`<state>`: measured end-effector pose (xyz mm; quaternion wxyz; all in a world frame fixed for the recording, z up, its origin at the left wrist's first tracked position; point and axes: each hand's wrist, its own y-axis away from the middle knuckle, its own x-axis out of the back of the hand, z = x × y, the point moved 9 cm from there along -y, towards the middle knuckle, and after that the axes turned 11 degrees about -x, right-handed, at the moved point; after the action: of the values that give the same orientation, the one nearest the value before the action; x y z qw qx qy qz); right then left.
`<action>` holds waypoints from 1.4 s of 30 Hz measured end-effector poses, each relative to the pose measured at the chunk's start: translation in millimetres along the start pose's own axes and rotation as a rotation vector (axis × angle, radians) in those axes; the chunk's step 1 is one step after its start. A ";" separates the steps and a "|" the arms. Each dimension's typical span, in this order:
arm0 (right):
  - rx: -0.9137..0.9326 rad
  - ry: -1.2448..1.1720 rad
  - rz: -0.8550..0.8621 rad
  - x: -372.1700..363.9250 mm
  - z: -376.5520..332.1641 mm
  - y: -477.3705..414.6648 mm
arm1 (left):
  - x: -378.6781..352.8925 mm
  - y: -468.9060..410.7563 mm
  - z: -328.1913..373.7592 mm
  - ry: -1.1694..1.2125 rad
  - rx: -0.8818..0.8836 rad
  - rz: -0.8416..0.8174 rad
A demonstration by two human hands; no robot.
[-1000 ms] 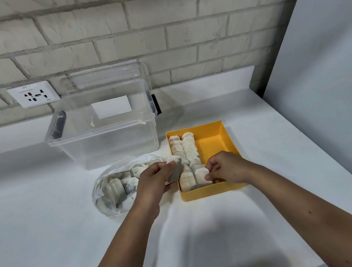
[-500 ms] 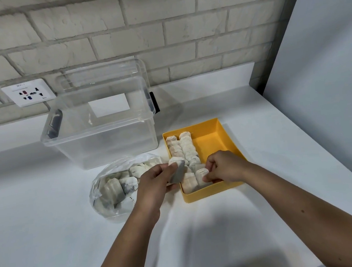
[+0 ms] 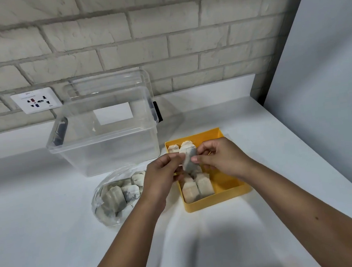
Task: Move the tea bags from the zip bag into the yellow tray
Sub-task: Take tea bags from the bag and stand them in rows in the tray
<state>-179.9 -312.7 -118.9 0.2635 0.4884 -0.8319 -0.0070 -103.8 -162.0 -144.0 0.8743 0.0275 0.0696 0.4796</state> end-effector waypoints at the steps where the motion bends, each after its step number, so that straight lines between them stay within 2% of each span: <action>1: 0.003 -0.002 0.046 8.4 0.9 -4.0 | 4.9 -5.0 3.7 -0.061 -0.037 0.023; 5: -0.001 0.203 0.253 37.0 12.8 -23.3 | 30.4 -23.3 15.7 -0.520 -0.205 0.115; 9: -0.120 0.240 0.186 19.9 36.9 -43.5 | 28.8 -33.9 11.5 -0.732 -0.200 0.051; 12: -0.185 0.370 0.228 12.1 47.0 -59.5 | 22.1 -38.9 5.6 -0.819 -0.176 0.001; 15: -0.225 0.520 0.288 11.8 50.1 -74.0 | 17.3 -42.7 1.1 -0.839 -0.178 -0.026; 21: -0.340 0.517 0.243 4.6 65.3 -93.8 | 14.8 -44.5 -2.5 -0.866 -0.200 -0.048; 28: -0.250 0.474 0.297 4.8 58.4 -97.9 | 15.0 -43.5 1.6 -0.834 -0.197 -0.091; 34: -0.151 0.483 0.362 13.6 40.9 -75.1 | 39.1 -31.5 18.8 -0.644 -0.204 -0.079; 36: -0.108 0.348 0.339 8.4 28.8 -60.3 | 56.2 -24.9 28.0 -0.571 -0.210 -0.037; 39: -0.080 0.069 0.191 -16.5 10.9 -34.3 | 85.9 -12.5 47.8 -0.523 -0.258 0.036; 42: 0.009 0.027 0.120 -41.9 -13.6 -11.1 | 123.2 -1.6 59.5 -0.494 -0.281 0.137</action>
<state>-148.7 -281.0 -128.2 0.2725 0.4389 -0.8560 0.0190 -28.3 -58.0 -97.0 0.8255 0.0267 -0.2148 0.5213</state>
